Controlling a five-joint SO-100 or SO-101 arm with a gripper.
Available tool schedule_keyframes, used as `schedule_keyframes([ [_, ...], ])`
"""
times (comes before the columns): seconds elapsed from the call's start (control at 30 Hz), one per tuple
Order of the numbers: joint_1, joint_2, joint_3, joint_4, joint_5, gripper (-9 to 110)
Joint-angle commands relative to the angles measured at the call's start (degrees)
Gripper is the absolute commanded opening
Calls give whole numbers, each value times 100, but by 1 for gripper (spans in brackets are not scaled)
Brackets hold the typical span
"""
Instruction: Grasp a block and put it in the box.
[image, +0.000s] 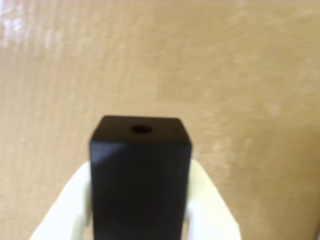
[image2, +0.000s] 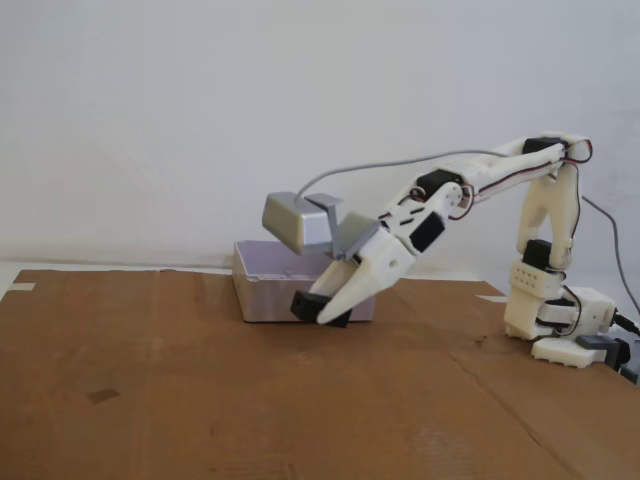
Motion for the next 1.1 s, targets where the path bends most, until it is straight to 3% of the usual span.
schedule_keyframes([
  [0.0, 308, 984, -413, -35, -35, 14],
  [1.07, 2944, 1450, -466, -35, -35, 14],
])
